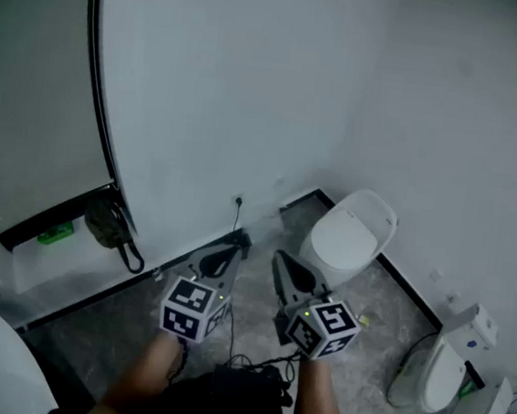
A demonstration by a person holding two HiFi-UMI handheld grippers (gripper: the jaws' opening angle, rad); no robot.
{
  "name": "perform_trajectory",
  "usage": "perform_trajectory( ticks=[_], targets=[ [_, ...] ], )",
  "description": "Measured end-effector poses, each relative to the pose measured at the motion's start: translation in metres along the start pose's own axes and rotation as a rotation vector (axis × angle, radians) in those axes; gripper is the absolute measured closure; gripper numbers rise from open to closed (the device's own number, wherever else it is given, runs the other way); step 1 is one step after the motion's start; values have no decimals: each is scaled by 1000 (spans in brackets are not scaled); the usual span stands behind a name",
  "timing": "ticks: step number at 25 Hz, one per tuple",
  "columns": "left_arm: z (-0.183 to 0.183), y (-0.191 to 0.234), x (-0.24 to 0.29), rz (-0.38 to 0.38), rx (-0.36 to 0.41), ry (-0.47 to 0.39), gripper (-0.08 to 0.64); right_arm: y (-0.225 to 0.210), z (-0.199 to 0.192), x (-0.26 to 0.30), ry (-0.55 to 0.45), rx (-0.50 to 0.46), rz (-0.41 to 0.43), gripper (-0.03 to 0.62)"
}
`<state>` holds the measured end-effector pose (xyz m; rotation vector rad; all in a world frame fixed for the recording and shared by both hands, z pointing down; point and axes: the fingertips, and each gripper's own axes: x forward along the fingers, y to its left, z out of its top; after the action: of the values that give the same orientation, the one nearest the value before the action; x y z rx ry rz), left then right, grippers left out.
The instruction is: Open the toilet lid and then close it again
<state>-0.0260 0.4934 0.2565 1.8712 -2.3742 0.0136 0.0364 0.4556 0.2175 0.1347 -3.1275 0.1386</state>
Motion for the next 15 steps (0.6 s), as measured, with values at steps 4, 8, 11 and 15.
perform_trajectory(
  ticks=[4, 8, 11, 15],
  targets=[
    [1, -6, 2, -2, 0, 3, 552, -4, 1, -3, -2, 13, 11, 583],
    [1, -7, 1, -11, 7, 6, 552, -4, 1, -4, 0, 22, -9, 581],
    [-1, -6, 1, -16, 7, 7, 552, -5, -1, -4, 1, 11, -14, 581],
    [-3, -12, 5, -32, 9, 20, 552, -10, -4, -8, -3, 24, -33, 581]
  ],
)
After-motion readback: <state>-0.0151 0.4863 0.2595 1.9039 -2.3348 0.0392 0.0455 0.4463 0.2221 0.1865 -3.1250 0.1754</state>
